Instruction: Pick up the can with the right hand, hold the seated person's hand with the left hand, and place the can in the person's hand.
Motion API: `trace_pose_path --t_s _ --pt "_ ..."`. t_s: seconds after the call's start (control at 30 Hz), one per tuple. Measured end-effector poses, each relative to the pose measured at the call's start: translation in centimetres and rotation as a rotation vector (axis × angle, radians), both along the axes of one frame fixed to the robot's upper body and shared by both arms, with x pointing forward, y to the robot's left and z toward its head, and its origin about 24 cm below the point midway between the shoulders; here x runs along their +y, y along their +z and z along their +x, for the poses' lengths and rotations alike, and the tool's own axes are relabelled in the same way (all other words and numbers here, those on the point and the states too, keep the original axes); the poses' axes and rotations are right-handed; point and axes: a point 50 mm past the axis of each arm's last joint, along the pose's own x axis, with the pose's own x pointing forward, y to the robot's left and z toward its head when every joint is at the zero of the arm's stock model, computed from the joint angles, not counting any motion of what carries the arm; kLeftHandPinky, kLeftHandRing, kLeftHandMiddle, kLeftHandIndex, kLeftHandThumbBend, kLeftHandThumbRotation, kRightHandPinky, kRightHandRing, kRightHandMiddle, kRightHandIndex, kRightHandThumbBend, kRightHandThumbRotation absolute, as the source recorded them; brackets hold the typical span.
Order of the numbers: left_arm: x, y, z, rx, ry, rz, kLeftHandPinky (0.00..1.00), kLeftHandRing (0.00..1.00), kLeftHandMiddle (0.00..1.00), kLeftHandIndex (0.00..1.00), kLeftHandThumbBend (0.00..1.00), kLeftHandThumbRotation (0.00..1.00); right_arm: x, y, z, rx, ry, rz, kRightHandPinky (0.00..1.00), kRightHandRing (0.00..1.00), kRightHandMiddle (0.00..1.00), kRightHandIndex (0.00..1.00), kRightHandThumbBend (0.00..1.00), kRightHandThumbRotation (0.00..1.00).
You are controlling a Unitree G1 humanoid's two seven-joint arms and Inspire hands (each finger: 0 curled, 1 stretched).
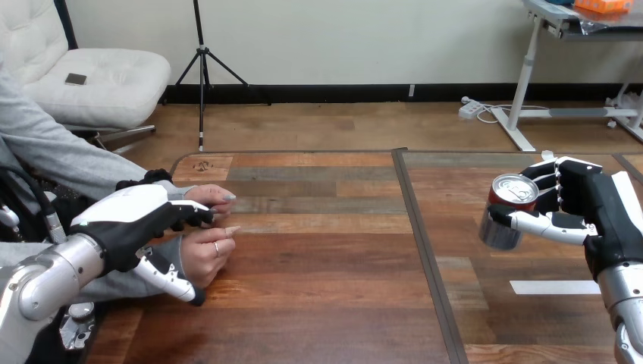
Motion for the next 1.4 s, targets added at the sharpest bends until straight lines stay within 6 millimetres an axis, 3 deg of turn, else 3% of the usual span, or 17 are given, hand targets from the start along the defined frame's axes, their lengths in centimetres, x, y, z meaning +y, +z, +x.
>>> trace_pose_path --t_s 0.37,0.57,1.4 --pt "0.9 -0.8 0.3 0.005 0.039 0.122 0.77 0.84 0.85 0.84 1.0 0.26 -0.1 0.0 0.0 -0.002 -0.005 0.009 0.34 0.37 0.43 0.44 0.74 0.0" --pt "1.9 -1.8 0.0 -0.001 0.081 0.183 0.76 0.82 0.83 0.82 1.0 0.21 -0.2 0.0 -0.1 -0.003 -0.009 0.014 0.35 0.37 0.43 0.44 0.74 0.0" --pt "2.8 -2.4 0.3 -0.023 0.116 0.238 0.71 0.77 0.79 0.78 1.0 0.2 -0.2 0.0 -0.1 -0.002 -0.002 0.038 0.33 0.37 0.43 0.44 0.72 0.0"
